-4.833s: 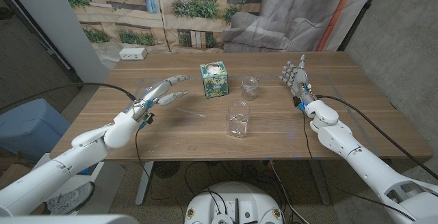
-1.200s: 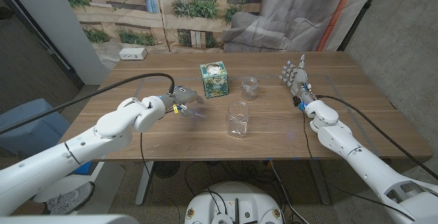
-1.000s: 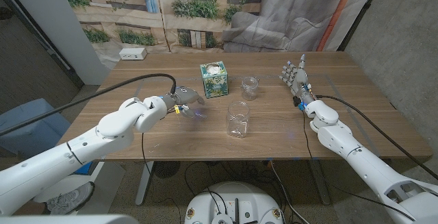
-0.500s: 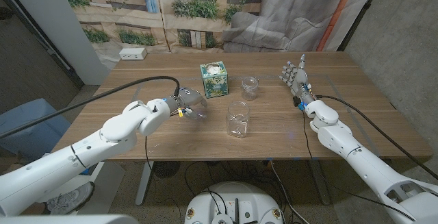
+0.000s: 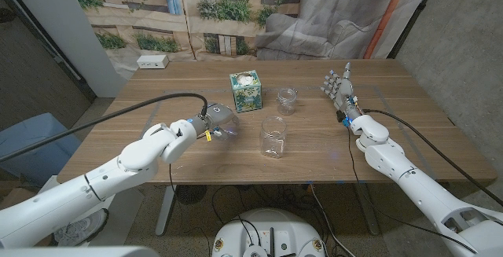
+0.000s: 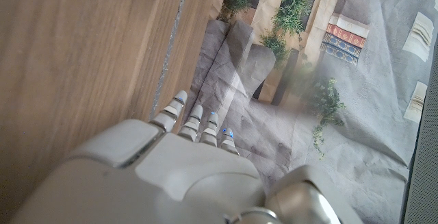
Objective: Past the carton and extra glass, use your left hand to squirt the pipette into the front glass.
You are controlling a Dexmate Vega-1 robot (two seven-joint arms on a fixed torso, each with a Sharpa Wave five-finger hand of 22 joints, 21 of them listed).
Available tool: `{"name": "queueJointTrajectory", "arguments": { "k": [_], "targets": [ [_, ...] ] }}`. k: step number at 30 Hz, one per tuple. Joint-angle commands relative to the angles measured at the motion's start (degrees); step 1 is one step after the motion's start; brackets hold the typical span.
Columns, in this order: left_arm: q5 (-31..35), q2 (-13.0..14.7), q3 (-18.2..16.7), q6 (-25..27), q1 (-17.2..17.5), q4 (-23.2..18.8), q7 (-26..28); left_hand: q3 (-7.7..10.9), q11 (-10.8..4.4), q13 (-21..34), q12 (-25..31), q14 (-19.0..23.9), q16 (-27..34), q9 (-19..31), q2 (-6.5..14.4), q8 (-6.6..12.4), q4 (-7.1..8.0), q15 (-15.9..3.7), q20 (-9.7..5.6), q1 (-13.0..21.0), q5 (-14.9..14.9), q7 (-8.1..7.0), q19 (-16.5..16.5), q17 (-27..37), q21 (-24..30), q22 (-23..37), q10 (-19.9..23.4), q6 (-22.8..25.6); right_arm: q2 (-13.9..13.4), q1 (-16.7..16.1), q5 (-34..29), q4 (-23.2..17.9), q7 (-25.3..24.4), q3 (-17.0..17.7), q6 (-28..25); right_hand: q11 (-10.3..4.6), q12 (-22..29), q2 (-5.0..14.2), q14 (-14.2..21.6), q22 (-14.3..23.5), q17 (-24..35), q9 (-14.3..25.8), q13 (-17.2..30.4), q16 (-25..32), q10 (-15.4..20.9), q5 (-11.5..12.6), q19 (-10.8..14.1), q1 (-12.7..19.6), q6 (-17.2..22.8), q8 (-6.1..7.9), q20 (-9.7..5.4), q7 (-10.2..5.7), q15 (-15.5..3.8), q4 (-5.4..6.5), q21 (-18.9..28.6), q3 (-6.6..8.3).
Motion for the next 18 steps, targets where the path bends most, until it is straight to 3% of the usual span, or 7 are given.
{"name": "queueJointTrajectory", "arguments": {
  "k": [1, 18],
  "targets": [
    [1.8, -1.4, 1.1, 0.1, -0.9, 1.8, 0.7, -0.22, -0.06, 0.0, -0.2, 0.5, 0.2, 0.1, 0.1, -0.16, 0.03, -4.40, -0.09, 0.8, 0.4, 0.25, 0.5, 0.2, 0.3, 0.1, 0.4, 0.6, 0.0, 0.0, 0.0, 0.0, 0.0, 0.0, 0.0, 0.07, 0.2, 3.34, -0.4, 0.3, 0.3, 0.1, 0.3, 0.3, 0.0, 0.3, 0.3, 0.0, 0.1, 0.40, 0.05, -0.48, -4.79, -0.04, 0.3, -0.44],
    [2.8, -3.8, 3.5, 0.9, -3.1, 4.2, -1.6, -1.33, 0.16, -0.1, 0.4, 2.8, 0.6, 0.1, 1.5, -0.68, 0.50, -5.02, -0.29, 1.8, 0.3, 0.82, 1.7, 0.2, 0.4, 0.2, 4.6, 1.9, 0.0, 0.0, 0.0, 0.1, 0.0, 0.0, 0.1, -0.03, 0.2, 3.36, -0.4, 0.3, 0.3, 0.1, 0.3, 0.3, -0.2, 0.3, 0.4, 0.0, 0.1, 0.39, 0.03, -0.52, -4.76, -0.04, 0.3, -0.43]
  ]
}}
